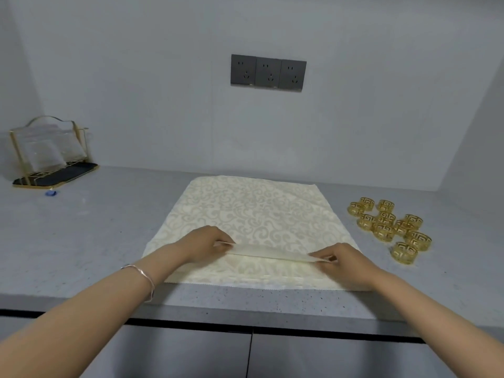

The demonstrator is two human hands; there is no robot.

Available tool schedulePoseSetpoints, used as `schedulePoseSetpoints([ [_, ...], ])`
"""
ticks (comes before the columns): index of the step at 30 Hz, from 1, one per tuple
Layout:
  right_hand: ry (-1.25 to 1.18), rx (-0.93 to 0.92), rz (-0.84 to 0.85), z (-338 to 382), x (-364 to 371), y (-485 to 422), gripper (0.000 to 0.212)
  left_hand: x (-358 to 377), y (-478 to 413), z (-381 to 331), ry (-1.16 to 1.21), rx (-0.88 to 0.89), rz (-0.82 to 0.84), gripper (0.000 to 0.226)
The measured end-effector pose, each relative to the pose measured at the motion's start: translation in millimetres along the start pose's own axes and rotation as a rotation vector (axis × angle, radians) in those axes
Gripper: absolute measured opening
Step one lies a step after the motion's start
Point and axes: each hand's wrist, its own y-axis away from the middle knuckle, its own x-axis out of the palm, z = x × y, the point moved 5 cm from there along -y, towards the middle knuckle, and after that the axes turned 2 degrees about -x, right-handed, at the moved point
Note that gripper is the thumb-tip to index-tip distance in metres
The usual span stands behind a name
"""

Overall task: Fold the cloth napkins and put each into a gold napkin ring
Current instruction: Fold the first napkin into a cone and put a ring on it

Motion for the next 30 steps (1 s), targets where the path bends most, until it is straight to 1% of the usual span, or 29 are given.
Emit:
schedulePoseSetpoints([
  [1, -0.054, -0.001, 0.006, -3.1, -4.2, -1.3, 0.022, -3.3, -2.0, 8.2, 0.021, -0.026, 0.003, 0.031],
  [3, -0.128, -0.024, 0.012, -4.4, -17.7, -5.5, 0.034, -10.3, -6.5, 19.3, 0.104, -0.029, 0.027, 0.028],
  [4, -0.154, -0.032, 0.040, -2.1, -25.6, -6.8, 0.038, -15.1, -7.8, 21.2, 0.151, -0.032, 0.060, 0.031],
  [6, -0.188, -0.022, 0.180, 2.2, -38.9, -8.0, 0.044, -24.7, -13.2, 22.5, 0.183, -0.084, 0.160, 0.035],
  [7, -0.197, -0.003, 0.289, 4.6, -43.7, -6.9, 0.046, -30.3, -13.7, 22.0, 0.168, -0.139, 0.253, 0.051],
  [8, -0.207, 0.022, 0.405, 6.0, -49.0, -6.9, 0.047, -36.2, -15.4, 23.1, 0.143, -0.207, 0.347, 0.058],
  [9, -0.225, 0.042, 0.520, 5.6, -51.8, -4.4, 0.046, -38.9, -13.7, 22.1, 0.125, -0.256, 0.462, 0.036],
  [10, -0.257, 0.066, 0.629, 4.7, -56.2, -6.0, 0.043, -43.1, -15.4, 19.0, 0.135, -0.255, 0.582, 0.027],
  [11, -0.285, 0.088, 0.717, 4.7, -60.5, -7.6, 0.035, -48.0, -18.1, 16.0, 0.153, -0.246, 0.674, 0.022],
  [12, -0.294, 0.098, 0.755, 2.7, -65.4, -12.1, 0.026, -52.6, -23.2, 15.2, 0.183, -0.240, 0.717, 0.020],
  [13, -0.287, 0.092, 0.738, -1.6, -72.5, -22.5, 0.018, -58.1, -32.4, 16.7, 0.182, -0.234, 0.709, 0.022],
  [14, -0.285, 0.084, 0.680, -6.1, -80.6, -36.2, 0.014, -65.8, -43.3, 17.6, 0.202, -0.235, 0.666, 0.028],
  [15, -0.284, 0.087, 0.587, -8.7, -88.5, -47.1, 0.015, -70.4, -54.8, 22.7, 0.203, -0.246, 0.605, 0.036],
  [16, -0.281, 0.090, 0.494, -13.1, -95.0, -61.0, 0.021, -76.4, -67.0, 27.8, 0.185, -0.258, 0.524, 0.042],
  [18, -0.218, 0.095, 0.336, -26.4, -101.8, -96.3, 0.046, -84.5, -97.2, 45.4, 0.119, -0.259, 0.350, 0.047],
  [19, -0.158, 0.088, 0.273, -32.5, -101.8, -112.1, 0.050, -84.0, -111.5, 56.7, 0.116, -0.252, 0.280, 0.046],
  [20, -0.116, 0.070, 0.228, -38.4, -99.9, -128.0, 0.050, -83.9, -122.5, 65.6, 0.134, -0.245, 0.214, 0.042],
  [22, -0.125, 0.026, 0.174, -53.6, -91.7, -156.9, 0.048, -81.2, -142.3, 83.5, 0.188, -0.245, 0.066, 0.026],
  [24, -0.103, 0.017, 0.104, -68.6, -82.7, -180.3, 0.048, -77.6, -160.6, 99.7, 0.161, -0.265, -0.078, 0.015],
  [26, -0.063, 0.042, 0.034, -85.7, -72.1, -204.2, 0.047, -71.5, -180.5, 115.2, 0.077, -0.319, -0.175, 0.015],
  [28, -0.048, 0.108, -0.032, -100.3, -61.5, -220.5, 0.037, -65.0, -195.1, 125.0, 0.022, -0.352, -0.232, 0.017],
  [30, -0.032, 0.155, -0.081, -109.6, -54.4, -233.2, 0.029, -58.7, -206.6, 132.5, 0.001, -0.365, -0.268, 0.014],
])
